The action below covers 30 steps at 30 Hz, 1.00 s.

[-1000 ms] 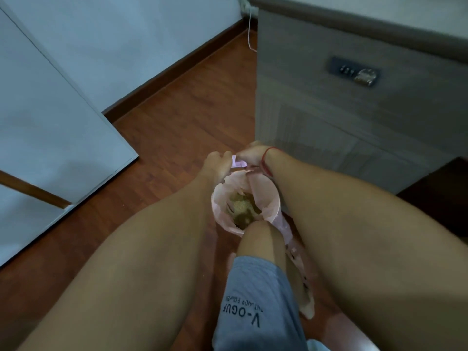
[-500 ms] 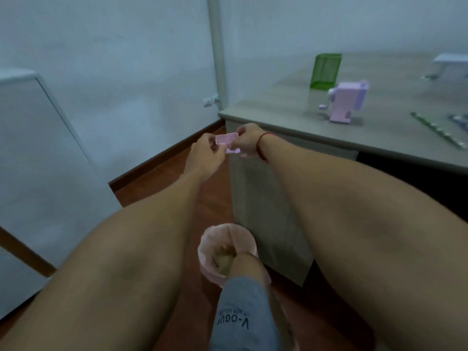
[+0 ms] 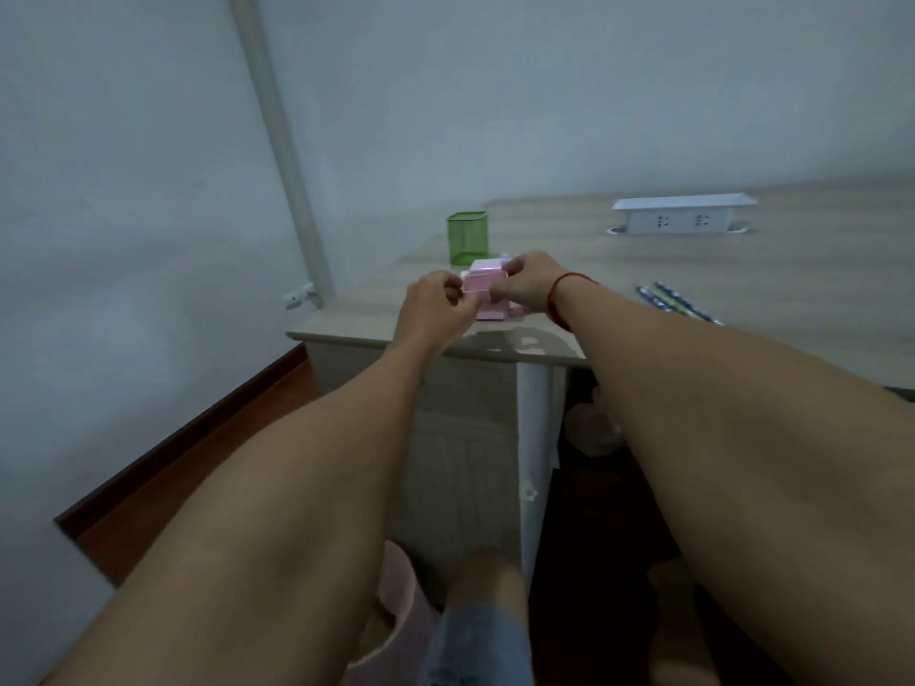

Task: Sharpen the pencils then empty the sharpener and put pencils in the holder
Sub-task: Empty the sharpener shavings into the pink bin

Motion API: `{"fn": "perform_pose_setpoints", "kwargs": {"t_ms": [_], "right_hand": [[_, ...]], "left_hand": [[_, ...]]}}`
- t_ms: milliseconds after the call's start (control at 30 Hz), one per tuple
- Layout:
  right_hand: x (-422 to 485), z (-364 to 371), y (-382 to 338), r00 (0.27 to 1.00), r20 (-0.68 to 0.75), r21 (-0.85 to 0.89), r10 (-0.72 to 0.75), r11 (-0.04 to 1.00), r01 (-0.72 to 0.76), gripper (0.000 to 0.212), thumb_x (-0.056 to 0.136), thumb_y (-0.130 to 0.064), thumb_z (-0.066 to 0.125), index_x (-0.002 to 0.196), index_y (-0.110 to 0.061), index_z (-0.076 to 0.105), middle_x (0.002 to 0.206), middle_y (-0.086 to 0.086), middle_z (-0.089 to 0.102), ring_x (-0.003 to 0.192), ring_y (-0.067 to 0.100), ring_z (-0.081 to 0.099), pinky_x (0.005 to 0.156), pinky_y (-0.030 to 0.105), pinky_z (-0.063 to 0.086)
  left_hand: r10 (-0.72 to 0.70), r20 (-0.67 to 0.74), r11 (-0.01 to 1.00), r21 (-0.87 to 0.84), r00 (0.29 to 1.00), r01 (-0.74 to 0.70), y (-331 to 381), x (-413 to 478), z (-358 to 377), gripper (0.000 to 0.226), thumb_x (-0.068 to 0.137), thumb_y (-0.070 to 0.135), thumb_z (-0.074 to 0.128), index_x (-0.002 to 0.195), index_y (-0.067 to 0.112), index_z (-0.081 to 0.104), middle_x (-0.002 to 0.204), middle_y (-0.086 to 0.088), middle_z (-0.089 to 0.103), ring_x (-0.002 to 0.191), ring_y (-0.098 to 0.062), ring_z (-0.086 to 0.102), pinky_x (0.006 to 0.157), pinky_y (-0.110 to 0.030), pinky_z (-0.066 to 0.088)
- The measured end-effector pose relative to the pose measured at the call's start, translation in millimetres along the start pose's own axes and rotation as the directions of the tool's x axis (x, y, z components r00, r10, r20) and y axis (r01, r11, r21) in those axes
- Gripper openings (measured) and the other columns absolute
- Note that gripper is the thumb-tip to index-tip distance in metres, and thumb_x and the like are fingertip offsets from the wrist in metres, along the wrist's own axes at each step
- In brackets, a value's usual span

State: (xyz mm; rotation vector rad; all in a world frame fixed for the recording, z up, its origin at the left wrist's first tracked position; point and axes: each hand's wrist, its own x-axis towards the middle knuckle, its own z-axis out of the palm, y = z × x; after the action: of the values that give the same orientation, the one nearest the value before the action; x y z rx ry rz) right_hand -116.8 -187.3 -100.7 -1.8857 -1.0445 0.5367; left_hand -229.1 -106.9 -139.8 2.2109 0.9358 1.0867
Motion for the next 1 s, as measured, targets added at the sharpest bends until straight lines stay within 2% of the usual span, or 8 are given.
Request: {"fn": "perform_pose_setpoints", "kwargs": {"t_ms": [100, 200, 267, 367, 500, 600, 800, 1000], "right_hand": [[4, -26, 24, 0.996, -0.064, 0.043, 0.059, 0.997, -0.056, 0.044, 0.084, 0.001, 0.062, 0.127, 0.006, 0.053, 0.104, 0.012, 0.058, 0.094, 0.025, 0.062, 0.084, 0.038, 0.056], [11, -39, 36, 0.993, -0.077, 0.056, 0.089, 0.995, -0.085, 0.05, 0.084, 0.003, 0.063, 0.132, 0.006, 0.048, 0.104, 0.011, 0.052, 0.089, 0.023, 0.058, 0.067, 0.029, 0.054], [16, -47, 44, 0.989, -0.092, 0.068, 0.115, 0.992, -0.109, 0.052, 0.083, 0.003, 0.064, 0.133, 0.007, 0.047, 0.106, 0.013, 0.053, 0.089, 0.023, 0.058, 0.073, 0.033, 0.056], [25, -61, 57, 0.98, -0.116, 0.036, 0.164, 0.986, -0.161, 0.046, 0.082, -0.002, 0.066, 0.126, 0.005, 0.054, 0.105, 0.018, 0.06, 0.092, 0.026, 0.064, 0.091, 0.047, 0.055], [34, -61, 61, 0.972, -0.111, 0.003, 0.208, 0.978, -0.209, 0.045, 0.083, -0.005, 0.065, 0.126, 0.001, 0.053, 0.116, 0.018, 0.062, 0.096, 0.026, 0.068, 0.091, 0.042, 0.057], [38, -57, 63, 0.965, -0.113, 0.032, 0.236, 0.972, -0.234, 0.047, 0.083, -0.003, 0.067, 0.127, -0.001, 0.051, 0.121, 0.017, 0.058, 0.105, 0.029, 0.066, 0.088, 0.037, 0.058], [46, -59, 67, 0.964, -0.121, 0.054, 0.236, 0.971, -0.231, 0.045, 0.078, 0.002, 0.069, 0.121, 0.003, 0.054, 0.116, 0.019, 0.063, 0.102, 0.032, 0.068, 0.09, 0.045, 0.057], [47, -50, 64, 0.97, -0.099, -0.014, 0.222, 0.974, -0.225, 0.048, 0.072, -0.009, 0.077, 0.116, 0.0, 0.059, 0.108, 0.015, 0.067, 0.096, 0.029, 0.07, 0.087, 0.044, 0.058]], "left_hand": [[0.0, -0.009, 0.999, -0.049, 1.0, 0.0, 23, 7, 31, 0.023, 0.079, 0.028, 0.064, 0.09, 0.009, 0.071, 0.091, -0.009, 0.074, 0.086, -0.023, 0.069, 0.08, -0.039, 0.057], [-0.016, -0.209, 1.0, -0.007, 0.978, 0.015, 35, 22, 44, 0.03, 0.084, 0.032, 0.057, 0.103, 0.01, 0.065, 0.107, -0.01, 0.065, 0.101, -0.025, 0.06, 0.083, -0.032, 0.048], [-0.004, -0.285, 0.998, 0.055, 0.959, 0.021, 41, 33, 51, 0.038, 0.085, 0.035, 0.055, 0.115, 0.011, 0.059, 0.118, -0.011, 0.054, 0.113, -0.025, 0.05, 0.088, -0.033, 0.043], [-0.048, -0.175, 0.991, 0.114, 0.983, 0.069, 44, 46, 68, 0.058, 0.083, 0.05, 0.056, 0.131, 0.018, 0.047, 0.131, -0.011, 0.045, 0.122, -0.027, 0.042, 0.095, -0.038, 0.042], [-0.132, -0.027, 0.991, 0.015, 0.991, 0.133, 32, 52, 83, 0.066, 0.077, 0.062, 0.059, 0.127, 0.019, 0.054, 0.128, -0.011, 0.051, 0.118, -0.029, 0.05, 0.096, -0.038, 0.045], [-0.129, -0.07, 0.991, 0.012, 0.989, 0.13, 30, 56, 91, 0.067, 0.075, 0.06, 0.063, 0.126, 0.018, 0.054, 0.127, -0.008, 0.055, 0.116, -0.025, 0.052, 0.092, -0.033, 0.044], [-0.114, -0.081, 0.993, -0.009, 0.99, 0.114, 36, 64, 97, 0.057, 0.079, 0.05, 0.065, 0.124, 0.016, 0.057, 0.126, -0.009, 0.057, 0.115, -0.025, 0.053, 0.091, -0.033, 0.045], [-0.168, -0.109, 0.982, -0.109, 0.98, 0.156, 24, 60, 91, 0.051, 0.081, 0.051, 0.062, 0.118, 0.015, 0.06, 0.121, -0.009, 0.061, 0.107, -0.022, 0.055, 0.082, -0.03, 0.046]]}}
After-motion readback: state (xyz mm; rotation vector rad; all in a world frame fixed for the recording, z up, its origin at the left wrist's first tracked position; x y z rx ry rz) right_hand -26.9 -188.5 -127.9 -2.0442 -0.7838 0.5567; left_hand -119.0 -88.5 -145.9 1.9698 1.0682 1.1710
